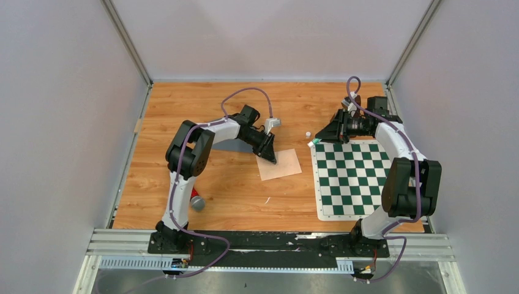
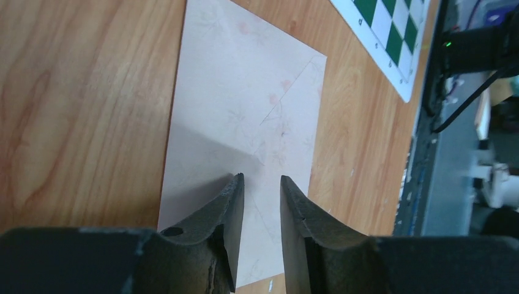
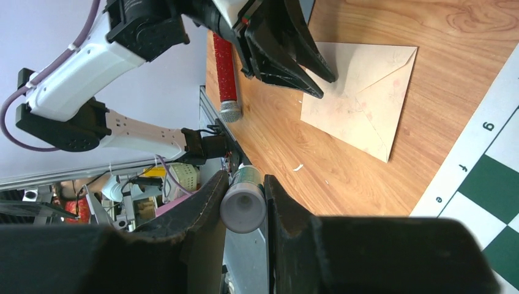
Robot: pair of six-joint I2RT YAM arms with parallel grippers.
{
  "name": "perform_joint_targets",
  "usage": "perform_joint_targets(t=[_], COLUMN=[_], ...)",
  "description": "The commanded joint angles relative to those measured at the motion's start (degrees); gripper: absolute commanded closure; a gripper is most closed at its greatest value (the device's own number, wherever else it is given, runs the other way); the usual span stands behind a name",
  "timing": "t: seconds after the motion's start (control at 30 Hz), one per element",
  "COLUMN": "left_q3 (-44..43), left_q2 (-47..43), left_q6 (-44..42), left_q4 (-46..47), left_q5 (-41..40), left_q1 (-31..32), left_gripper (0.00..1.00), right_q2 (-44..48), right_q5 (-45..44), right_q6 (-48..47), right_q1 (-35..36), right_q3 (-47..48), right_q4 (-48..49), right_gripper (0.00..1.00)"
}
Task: Place the letter into the envelope and seal it
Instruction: Seal the envelope flap on the envelope.
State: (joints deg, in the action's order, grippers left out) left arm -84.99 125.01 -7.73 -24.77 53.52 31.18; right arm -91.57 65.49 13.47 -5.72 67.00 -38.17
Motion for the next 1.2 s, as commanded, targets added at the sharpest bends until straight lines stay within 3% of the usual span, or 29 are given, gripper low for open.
perform_joint_targets(t=[0.0, 0.43, 1.17], left_q3=[-2.09, -4.45, -5.54], left_q2=[2.54, 7.56, 10.59], left_q6=[11.90, 28.20, 24.18], left_q4=[4.35, 15.33, 7.63], left_q5=[9.86, 18.61, 13.23], left_q1=[-0.86, -2.70, -1.25], left_gripper=[0.66, 0.81, 0.87], right_q2=[2.12, 2.23, -0.13], right_q5=[0.89, 0.60, 0.86], right_q6=[0.85, 1.25, 1.53], right_q1=[-0.35, -0.35, -0.35], right_q3=[0.03, -0.99, 0.06], right_q4=[2.53, 3.05, 3.45], right_gripper=[1.00, 1.00, 1.00])
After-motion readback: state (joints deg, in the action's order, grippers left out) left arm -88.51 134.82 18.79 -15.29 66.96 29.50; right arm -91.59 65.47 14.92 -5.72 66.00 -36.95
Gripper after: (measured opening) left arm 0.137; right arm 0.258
